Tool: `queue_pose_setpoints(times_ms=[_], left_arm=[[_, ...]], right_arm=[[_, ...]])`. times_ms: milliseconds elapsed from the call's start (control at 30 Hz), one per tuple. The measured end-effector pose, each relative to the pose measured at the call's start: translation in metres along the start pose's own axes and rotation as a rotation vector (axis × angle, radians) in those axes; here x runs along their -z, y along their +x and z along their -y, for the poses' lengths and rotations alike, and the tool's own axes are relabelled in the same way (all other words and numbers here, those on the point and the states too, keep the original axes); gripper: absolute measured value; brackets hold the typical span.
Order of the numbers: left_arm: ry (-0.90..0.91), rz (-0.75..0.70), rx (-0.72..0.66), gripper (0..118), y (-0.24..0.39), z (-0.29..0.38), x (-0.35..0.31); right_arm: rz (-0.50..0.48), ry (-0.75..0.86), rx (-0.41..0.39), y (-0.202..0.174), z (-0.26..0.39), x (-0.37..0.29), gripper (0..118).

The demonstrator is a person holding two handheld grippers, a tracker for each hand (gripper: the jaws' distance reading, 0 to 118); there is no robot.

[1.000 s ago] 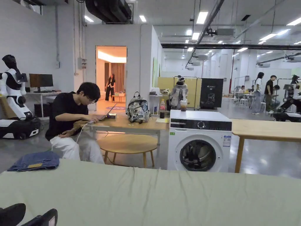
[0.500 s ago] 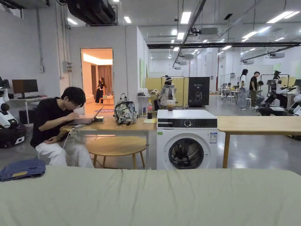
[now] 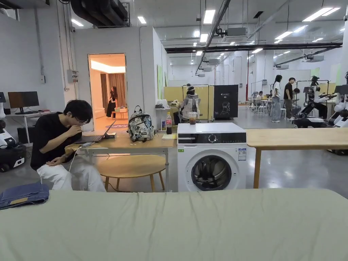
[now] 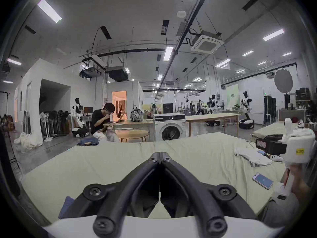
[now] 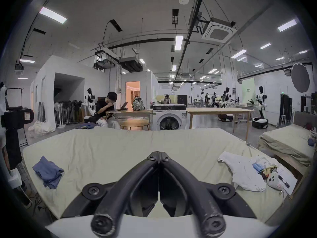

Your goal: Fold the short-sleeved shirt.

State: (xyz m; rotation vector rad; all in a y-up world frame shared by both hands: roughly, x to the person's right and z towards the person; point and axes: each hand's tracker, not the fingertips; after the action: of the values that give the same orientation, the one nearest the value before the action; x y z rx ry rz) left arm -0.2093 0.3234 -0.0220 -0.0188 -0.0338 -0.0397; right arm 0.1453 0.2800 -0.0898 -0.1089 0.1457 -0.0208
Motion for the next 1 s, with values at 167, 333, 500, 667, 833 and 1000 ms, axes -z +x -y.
queue_pose_setpoints(times_ms=[167,333,500,667,833,1000], left_arm=[[-0.061,-0.039,0.018,12,0.005,0.003,0.017],[-0.047,-0.038,0.005,83,0.014,0.008,0.028],[-0.046,-0.025,-0.046,89,0.014,0.011,0.03],[-0.109,-0.002,-0.058,89,0.013,0.015,0.036],[-0.106,-0.016,-0.066,89,0.013,0.016,0.032],[-0.101,0.017,-0.078,89,0.012,0.015,0.029]], right_arm=[[0.023,0.012,-0.028,-0.004,0.002,0.006,30],[0.002,-0.002,-0.003,-0.009,0.001,0.016,91],[0.032,0.002,-0.085,-0.022,0.003,0.016,112],[0.019,0.008,-0.065,-0.026,0.003,0.011,112],[0.036,0.006,-0.019,-0.021,0.002,0.007,112],[0.03,-0.012,0.004,-0.018,0.002,0.007,112]])
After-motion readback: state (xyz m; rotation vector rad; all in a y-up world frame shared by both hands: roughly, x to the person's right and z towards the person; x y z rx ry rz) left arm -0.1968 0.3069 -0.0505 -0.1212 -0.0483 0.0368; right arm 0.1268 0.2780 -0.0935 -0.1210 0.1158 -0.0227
